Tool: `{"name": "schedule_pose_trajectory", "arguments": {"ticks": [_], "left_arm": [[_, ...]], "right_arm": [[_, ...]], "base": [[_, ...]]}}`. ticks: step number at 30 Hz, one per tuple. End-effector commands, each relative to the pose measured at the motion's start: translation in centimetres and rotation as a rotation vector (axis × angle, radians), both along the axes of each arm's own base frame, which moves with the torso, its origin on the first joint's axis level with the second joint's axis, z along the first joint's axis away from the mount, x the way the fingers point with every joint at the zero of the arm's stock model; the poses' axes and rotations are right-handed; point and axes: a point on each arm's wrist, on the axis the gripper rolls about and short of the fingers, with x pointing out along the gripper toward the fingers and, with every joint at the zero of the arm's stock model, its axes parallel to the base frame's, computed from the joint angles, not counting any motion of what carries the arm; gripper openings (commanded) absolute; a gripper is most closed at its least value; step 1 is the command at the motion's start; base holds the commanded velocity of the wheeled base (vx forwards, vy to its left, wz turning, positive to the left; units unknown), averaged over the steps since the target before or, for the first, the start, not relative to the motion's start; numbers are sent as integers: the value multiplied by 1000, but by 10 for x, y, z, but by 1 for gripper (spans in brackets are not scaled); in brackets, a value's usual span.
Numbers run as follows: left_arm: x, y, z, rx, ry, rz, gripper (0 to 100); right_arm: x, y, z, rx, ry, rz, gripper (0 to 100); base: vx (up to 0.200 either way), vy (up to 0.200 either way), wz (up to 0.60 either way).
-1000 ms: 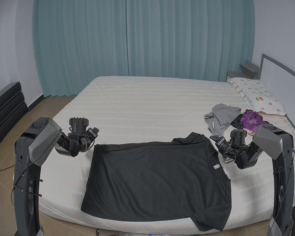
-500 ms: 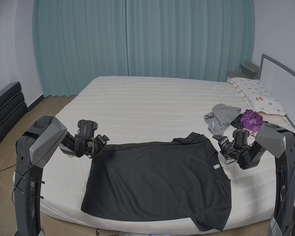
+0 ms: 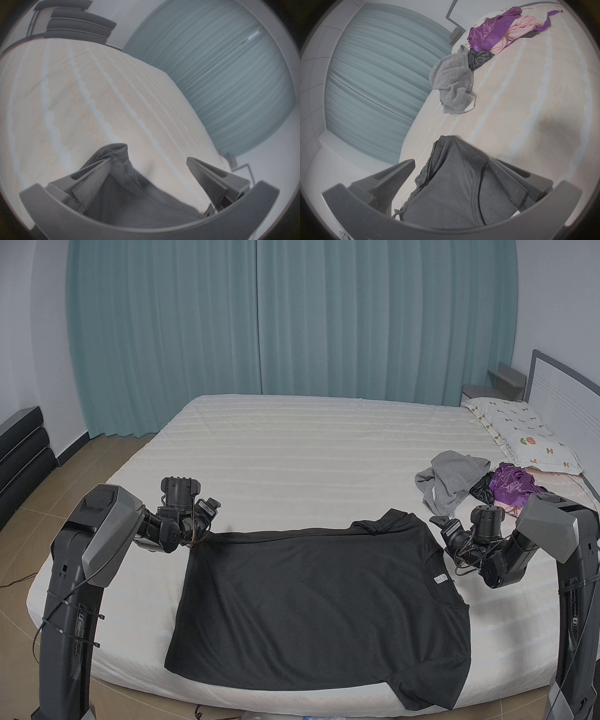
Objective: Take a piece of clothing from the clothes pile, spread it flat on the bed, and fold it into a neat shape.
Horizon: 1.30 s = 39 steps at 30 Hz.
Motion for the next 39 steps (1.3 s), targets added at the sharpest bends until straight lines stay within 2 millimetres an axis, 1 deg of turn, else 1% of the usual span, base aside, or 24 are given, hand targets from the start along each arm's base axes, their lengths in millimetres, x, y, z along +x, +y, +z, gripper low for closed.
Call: {"name": "schedule_pose_trajectory", "arguments": {"ticks": [1,3,6,9,12,15,22,29,30,32,39], "left_arm": [[18,24,1,-87,-89,108,100],[21,31,3,-102,-123,126,100],[23,34,7,-104,-190,145,100],[23,35,6,-102,-206,150,100],[21,35,6,-94,-198,147,100],[14,38,-2,-63,-151,127,100],[-2,36,-8,5,-85,34,100],[-3,33,-15,36,-67,4,100],[-3,33,-18,53,-63,-6,0],[-2,34,-27,78,-50,-19,0],[-3,31,-29,84,-46,-27,0]], "right_arm": [[-4,2,-5,-7,-5,8,100],[-4,2,-5,-8,-10,9,100],[-5,2,-7,-8,-11,9,100],[-5,2,-7,-8,-11,9,100],[-5,2,-7,-10,-12,10,100],[-5,2,-7,-12,-12,11,100],[-5,2,-7,-12,-12,11,100],[-5,2,-7,-12,-12,11,100],[-5,2,-7,-12,-12,11,100],[-5,2,-7,-12,-12,11,100],[-5,2,-7,-12,-12,11,100]], "base": [[0,0,0],[0,0,0],[0,0,0],[0,0,0],[0,0,0],[0,0,0],[0,0,0],[0,0,0],[0,0,0],[0,0,0],[0,0,0]]}}
